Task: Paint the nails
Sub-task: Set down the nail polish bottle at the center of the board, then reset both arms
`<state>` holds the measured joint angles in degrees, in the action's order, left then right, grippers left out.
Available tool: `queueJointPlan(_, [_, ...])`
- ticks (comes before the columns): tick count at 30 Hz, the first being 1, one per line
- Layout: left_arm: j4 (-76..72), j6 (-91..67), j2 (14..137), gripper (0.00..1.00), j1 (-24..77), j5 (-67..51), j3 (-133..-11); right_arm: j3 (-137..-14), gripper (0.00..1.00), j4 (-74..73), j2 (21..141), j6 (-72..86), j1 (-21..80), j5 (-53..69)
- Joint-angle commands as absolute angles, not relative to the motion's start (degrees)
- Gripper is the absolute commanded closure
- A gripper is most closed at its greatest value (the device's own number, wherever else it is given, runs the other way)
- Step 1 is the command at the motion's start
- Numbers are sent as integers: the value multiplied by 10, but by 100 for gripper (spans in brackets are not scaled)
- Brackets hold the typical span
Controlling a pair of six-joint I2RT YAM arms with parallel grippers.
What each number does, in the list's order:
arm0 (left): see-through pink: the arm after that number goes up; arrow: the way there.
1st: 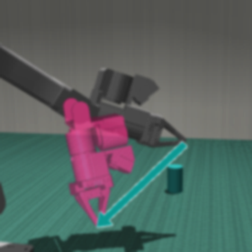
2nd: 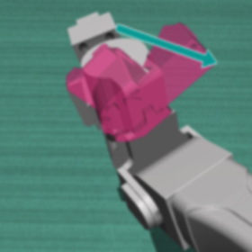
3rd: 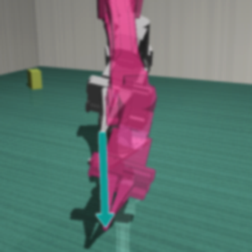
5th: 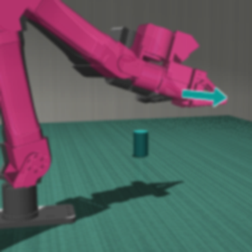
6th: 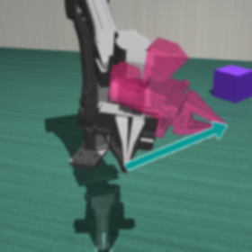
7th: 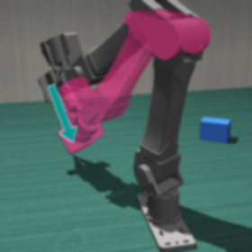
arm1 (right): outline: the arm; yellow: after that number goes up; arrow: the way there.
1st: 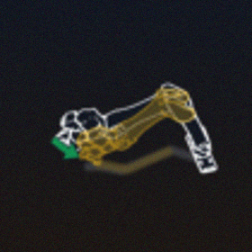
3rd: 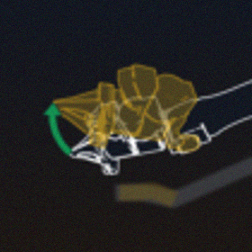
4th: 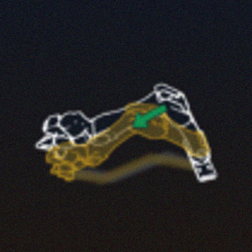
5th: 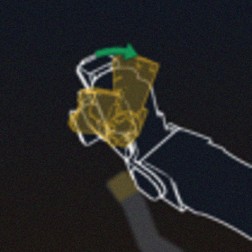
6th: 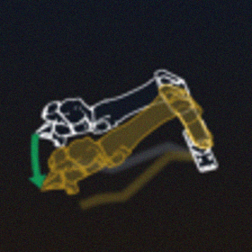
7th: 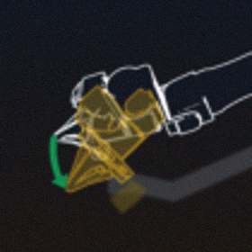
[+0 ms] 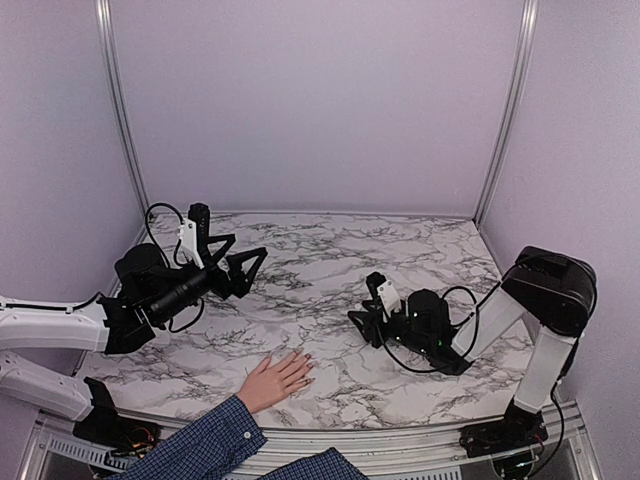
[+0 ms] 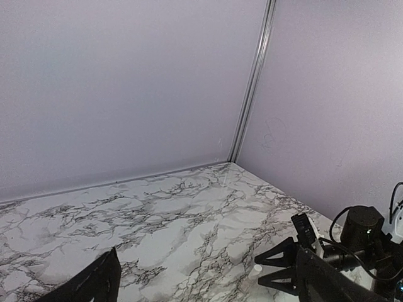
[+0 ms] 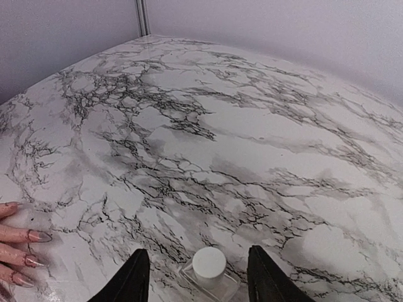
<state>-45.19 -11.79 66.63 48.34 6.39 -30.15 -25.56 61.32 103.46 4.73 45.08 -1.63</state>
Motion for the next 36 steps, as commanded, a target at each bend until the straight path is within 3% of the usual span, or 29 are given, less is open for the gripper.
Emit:
queueJointPlan(1, [-450, -126, 671, 1, 476, 54, -328, -272, 44, 571, 971, 62, 447, -9])
queueJointPlan(4, [-418, -138, 678, 1, 471, 49, -346, -293, 24, 501, 924, 65, 447, -6])
queueJointPlan(9, [-355, -154, 683, 1, 450, 29, -380, -338, 2, 382, 848, 73, 446, 12])
queueJointPlan(15, [-242, -148, 682, 1, 403, -29, -429, -395, 2, 279, 795, 98, 423, 30])
queueJointPlan(23, [-84, -213, 705, 1, 305, -3, -480, -408, 2, 214, 723, 118, 350, 21])
queueJointPlan(31, [-110, -230, 744, 1, 266, 3, -418, -339, 2, 209, 683, 171, 235, 38])
queueJointPlan(36, [-137, -234, 732, 1, 266, 7, -373, -294, 2, 223, 693, 183, 214, 50])
